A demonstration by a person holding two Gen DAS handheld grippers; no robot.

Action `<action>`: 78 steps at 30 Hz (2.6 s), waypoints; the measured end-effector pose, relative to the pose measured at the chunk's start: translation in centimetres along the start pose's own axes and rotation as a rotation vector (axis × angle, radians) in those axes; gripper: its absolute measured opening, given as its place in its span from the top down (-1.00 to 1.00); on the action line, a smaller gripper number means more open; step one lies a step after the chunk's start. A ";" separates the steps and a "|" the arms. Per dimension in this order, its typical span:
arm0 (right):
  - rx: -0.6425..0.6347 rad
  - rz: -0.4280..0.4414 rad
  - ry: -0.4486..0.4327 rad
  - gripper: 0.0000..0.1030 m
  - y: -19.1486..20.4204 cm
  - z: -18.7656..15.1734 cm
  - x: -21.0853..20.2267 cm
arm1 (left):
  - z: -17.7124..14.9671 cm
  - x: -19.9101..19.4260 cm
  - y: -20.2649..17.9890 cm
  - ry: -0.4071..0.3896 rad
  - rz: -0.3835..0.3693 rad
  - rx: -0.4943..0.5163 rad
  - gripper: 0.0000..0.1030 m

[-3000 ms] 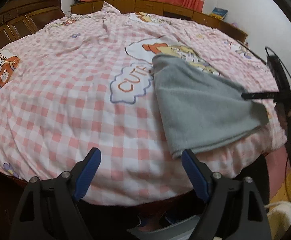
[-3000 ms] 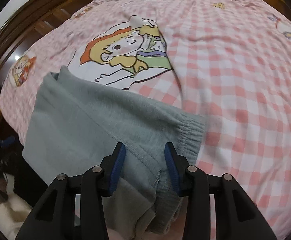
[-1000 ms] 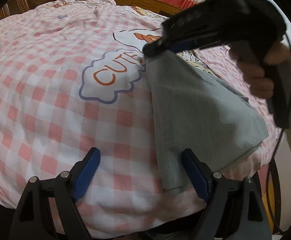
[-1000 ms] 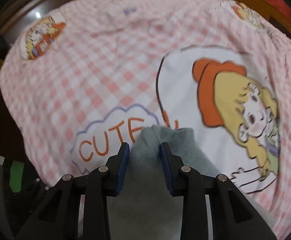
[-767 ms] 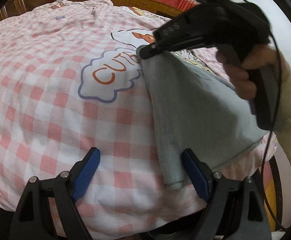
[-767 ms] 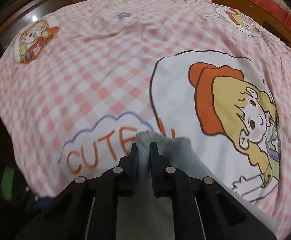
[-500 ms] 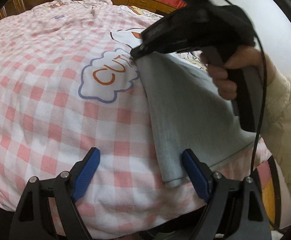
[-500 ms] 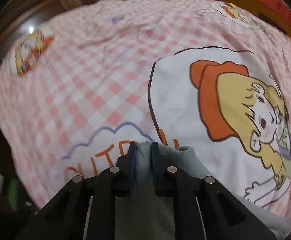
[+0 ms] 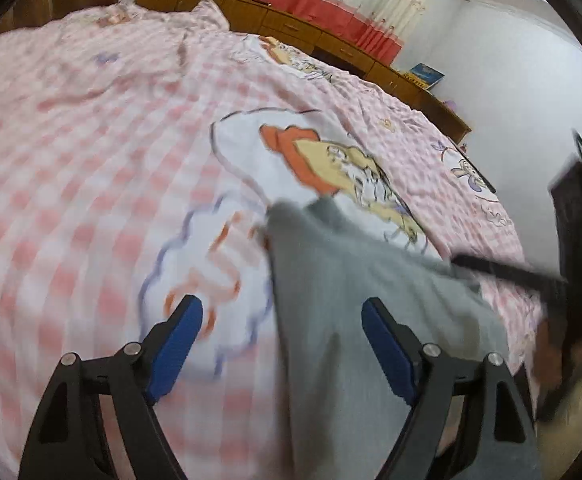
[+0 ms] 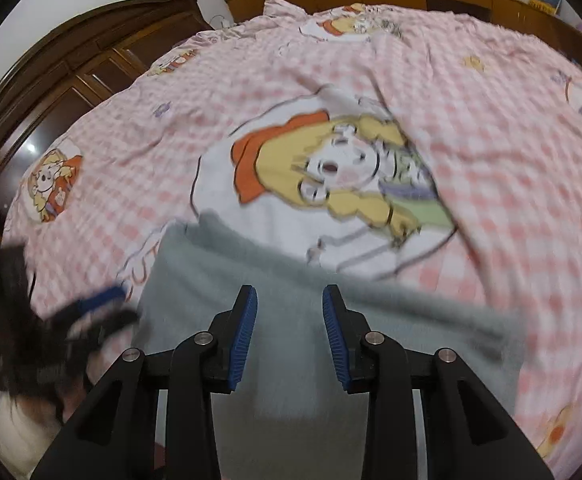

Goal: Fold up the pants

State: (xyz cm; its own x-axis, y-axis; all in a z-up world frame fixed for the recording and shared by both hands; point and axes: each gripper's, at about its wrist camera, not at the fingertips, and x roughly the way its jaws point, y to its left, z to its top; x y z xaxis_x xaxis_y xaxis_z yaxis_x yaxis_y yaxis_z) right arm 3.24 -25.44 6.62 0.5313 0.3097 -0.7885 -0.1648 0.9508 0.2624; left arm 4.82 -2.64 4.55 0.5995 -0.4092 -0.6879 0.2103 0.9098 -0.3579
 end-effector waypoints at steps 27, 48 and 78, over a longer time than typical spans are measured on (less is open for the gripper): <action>0.087 -0.063 -0.048 0.29 2.6 -6.8 -1.4 | -3.6 -1.2 -0.3 0.074 -0.027 -0.011 -0.65; 0.108 -0.062 0.007 -0.08 0.9 -11.5 1.9 | -7.1 0.7 -1.7 0.144 0.009 -0.025 -0.58; 0.270 -0.075 -0.174 -0.25 -2.5 -11.4 -5.6 | -3.9 -5.1 -6.7 0.015 -0.134 0.111 0.73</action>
State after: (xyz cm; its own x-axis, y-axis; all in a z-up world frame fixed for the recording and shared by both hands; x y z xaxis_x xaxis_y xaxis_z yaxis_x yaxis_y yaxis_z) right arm -8.79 -29.50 4.06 0.6717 0.2104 -0.7103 0.0940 0.9269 0.3634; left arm -2.63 -6.95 8.01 0.5488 -0.5277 -0.6483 0.3721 0.8487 -0.3758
